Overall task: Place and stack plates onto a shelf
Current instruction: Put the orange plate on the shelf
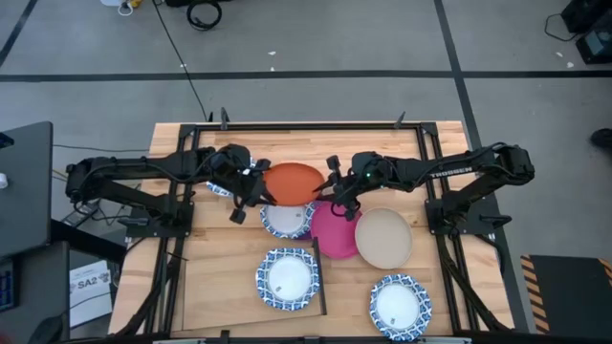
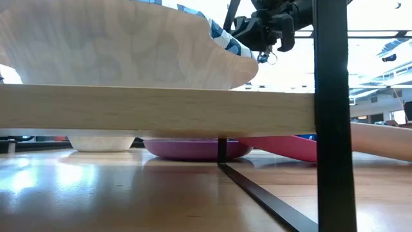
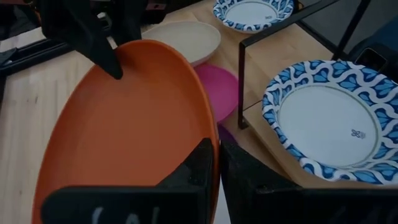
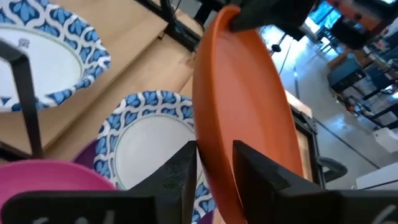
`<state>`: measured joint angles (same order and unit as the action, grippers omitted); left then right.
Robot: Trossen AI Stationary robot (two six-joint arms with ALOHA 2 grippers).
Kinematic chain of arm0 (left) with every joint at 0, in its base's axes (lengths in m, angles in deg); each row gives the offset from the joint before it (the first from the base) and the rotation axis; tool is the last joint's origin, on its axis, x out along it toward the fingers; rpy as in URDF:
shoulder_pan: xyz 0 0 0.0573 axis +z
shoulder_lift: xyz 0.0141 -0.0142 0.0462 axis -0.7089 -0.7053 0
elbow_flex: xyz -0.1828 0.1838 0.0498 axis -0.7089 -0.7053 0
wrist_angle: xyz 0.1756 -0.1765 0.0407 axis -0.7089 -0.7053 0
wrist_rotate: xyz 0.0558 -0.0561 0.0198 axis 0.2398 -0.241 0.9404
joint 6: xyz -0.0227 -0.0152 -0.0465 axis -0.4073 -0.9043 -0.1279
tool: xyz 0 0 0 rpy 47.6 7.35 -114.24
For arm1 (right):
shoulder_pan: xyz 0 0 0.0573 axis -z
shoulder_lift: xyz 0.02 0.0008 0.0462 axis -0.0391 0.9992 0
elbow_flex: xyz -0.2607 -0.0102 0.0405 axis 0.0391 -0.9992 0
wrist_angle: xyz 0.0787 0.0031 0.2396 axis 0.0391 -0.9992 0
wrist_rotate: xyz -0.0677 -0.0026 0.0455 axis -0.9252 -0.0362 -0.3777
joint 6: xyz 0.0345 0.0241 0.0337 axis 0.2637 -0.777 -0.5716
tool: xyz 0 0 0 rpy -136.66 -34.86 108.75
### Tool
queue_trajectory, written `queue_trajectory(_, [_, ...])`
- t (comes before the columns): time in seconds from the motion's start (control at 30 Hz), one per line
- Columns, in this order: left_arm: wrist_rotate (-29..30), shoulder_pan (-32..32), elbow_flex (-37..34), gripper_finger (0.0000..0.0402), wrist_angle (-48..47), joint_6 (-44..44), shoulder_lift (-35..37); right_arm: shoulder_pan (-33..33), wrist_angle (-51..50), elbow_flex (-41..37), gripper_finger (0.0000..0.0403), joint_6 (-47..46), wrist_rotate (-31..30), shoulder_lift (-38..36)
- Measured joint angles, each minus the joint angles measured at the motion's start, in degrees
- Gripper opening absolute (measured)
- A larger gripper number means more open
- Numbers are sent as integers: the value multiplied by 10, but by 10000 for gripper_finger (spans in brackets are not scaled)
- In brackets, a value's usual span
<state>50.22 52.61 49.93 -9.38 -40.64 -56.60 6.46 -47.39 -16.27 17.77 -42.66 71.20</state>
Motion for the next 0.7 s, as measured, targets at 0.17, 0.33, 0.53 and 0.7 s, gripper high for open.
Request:
queue_trajectory(0.17, [1, 0, 0, 30, 0, 0, 0, 0, 20, 1, 130, 0, 1, 0])
queue_trajectory(0.33, [1, 0, 0, 30, -1, 0, 0, 0, 33, 1, 148, -1, 2, 0])
queue_trajectory(0.53, [3, 0, 0, 30, -2, 1, 0, -1, 32, 0, 162, -1, -26, 0])
queue_trajectory(0.7, [3, 0, 0, 30, -3, 1, 0, -1, 31, 0, 164, 0, -57, 0])
